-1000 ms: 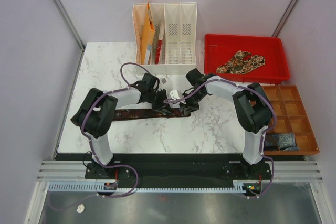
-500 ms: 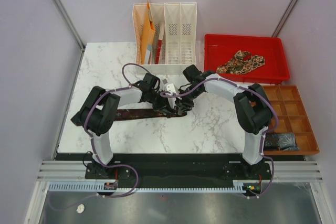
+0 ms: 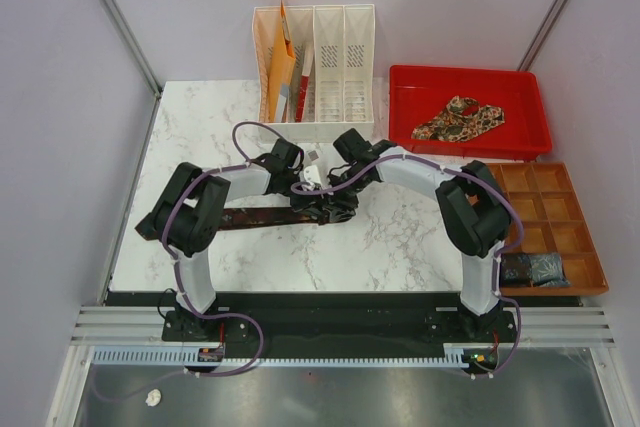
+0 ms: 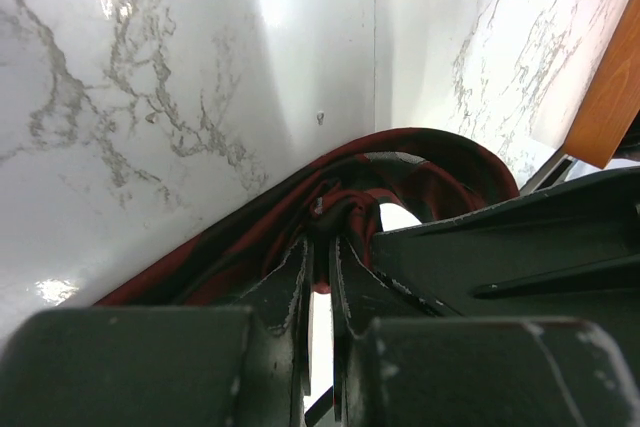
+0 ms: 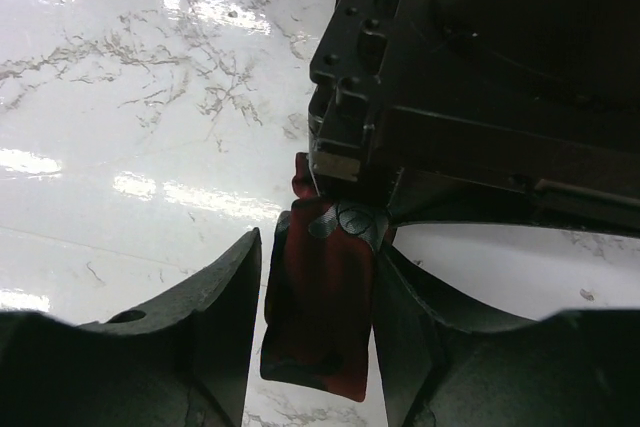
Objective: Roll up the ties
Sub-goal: Roll the tie at the center of the board.
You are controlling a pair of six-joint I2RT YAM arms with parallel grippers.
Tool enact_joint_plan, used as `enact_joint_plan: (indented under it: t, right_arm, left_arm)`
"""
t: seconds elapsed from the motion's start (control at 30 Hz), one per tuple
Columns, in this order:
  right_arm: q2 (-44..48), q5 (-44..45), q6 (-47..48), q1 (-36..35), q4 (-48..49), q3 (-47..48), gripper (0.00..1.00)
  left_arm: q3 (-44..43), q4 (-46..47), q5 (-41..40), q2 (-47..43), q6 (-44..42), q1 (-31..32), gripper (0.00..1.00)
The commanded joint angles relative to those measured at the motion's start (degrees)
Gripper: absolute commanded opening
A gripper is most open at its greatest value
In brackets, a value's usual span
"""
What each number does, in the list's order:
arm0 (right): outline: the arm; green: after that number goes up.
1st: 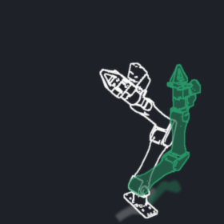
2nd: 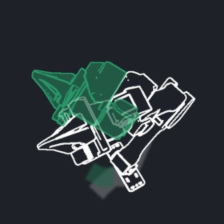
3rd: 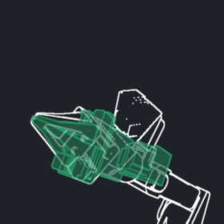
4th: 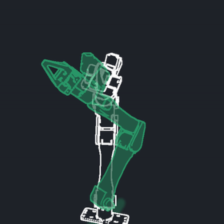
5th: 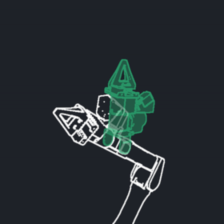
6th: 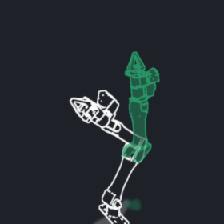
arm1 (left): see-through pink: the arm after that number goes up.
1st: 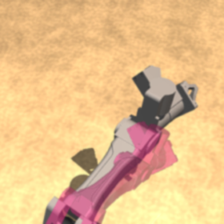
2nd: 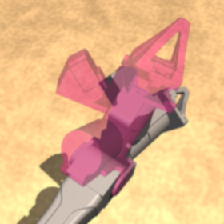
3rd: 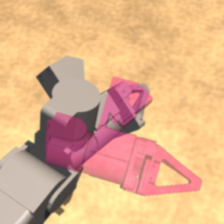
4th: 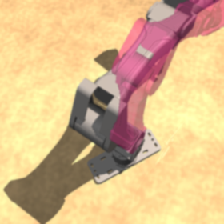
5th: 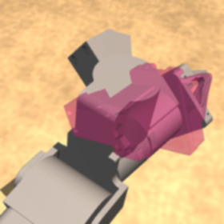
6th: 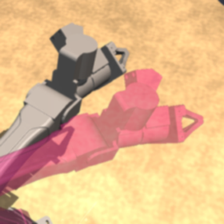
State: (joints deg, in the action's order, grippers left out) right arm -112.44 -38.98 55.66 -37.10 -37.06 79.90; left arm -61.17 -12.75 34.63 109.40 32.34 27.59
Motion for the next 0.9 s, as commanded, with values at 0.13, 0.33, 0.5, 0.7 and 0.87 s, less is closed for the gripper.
enact_joint_plan:
  t: [0.13, 0.33, 0.5, 0.7, 0.87]
  right_arm:
    - [-5.7, 7.7, -2.7, -3.5, 3.8, 3.3, 0.5]
    - [-7.2, 11.7, -5.1, -4.9, 5.2, 2.8, 0.2]
    - [-4.8, 14.4, -0.7, -5.0, 5.2, -1.8, 0.06]
    - [-3.7, 16.5, 1.6, -5.1, 4.5, -4.0, 0.0]
    - [-4.5, 20.0, 3.8, -5.0, 1.7, -2.5, 0.0]
  left_arm:
    - [0.8, 1.6, 0.4, 1.1, 1.1, -0.2, 0.06]
    - [2.8, 6.9, 3.9, 0.5, 3.3, -1.2, 0.06]
    - [4.6, 8.8, 5.4, -1.8, 4.8, -2.6, 0.08]
    - [4.8, 6.3, 4.1, -6.0, 3.0, -4.2, 0.18]
    - [4.6, 1.1, 1.1, -8.5, 1.1, -4.7, 0.3]
